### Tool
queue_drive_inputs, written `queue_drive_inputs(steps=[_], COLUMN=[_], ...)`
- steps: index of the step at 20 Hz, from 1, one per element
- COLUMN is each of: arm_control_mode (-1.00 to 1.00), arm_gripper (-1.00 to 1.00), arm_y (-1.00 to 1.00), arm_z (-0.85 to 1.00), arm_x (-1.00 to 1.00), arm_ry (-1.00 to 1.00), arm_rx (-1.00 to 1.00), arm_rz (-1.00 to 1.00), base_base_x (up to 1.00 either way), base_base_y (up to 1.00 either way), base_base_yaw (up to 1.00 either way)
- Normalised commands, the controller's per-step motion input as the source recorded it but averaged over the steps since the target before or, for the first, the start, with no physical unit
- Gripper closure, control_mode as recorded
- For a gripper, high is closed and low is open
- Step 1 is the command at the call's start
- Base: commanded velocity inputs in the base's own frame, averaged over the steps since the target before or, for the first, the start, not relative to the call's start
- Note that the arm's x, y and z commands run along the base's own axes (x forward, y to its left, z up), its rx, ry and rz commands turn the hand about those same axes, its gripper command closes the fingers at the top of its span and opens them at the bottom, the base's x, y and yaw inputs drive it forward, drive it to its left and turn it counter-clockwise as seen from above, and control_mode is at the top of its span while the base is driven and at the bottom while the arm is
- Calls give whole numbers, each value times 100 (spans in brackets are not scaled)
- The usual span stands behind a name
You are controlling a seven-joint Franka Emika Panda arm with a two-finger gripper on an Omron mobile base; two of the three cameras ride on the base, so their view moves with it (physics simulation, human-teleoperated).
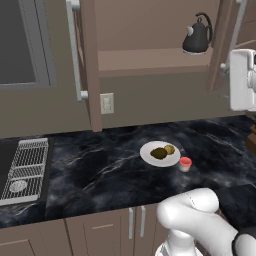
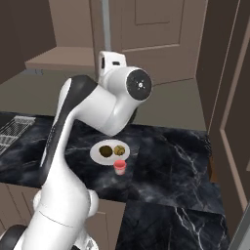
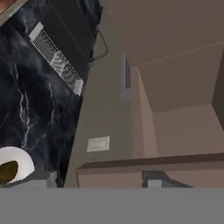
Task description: Pick the avocado and bread from the counter and place them on the plate. Then pick the jam from the cabinet and place it next to the plate. Lastly close the cabinet door.
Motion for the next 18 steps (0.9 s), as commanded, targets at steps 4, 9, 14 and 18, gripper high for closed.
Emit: queue_drive_inputs(steps=[4,9,14,18], arm_control_mode=[-100,-100,-100,-100], arm_gripper=[-100,-100,-100,-100], arm_y=[15,11,7,6], arm_z=[-28,-44,-50,-40], arm_x=[100,100,100,100], arm_ry=[0,0,0,0], arm_rx=[0,-1,-3,-7], arm_rz=[20,16,11,4], base_base_x=[0,0,0,0], base_base_y=[0,0,0,0], base_base_yaw=[0,0,0,0])
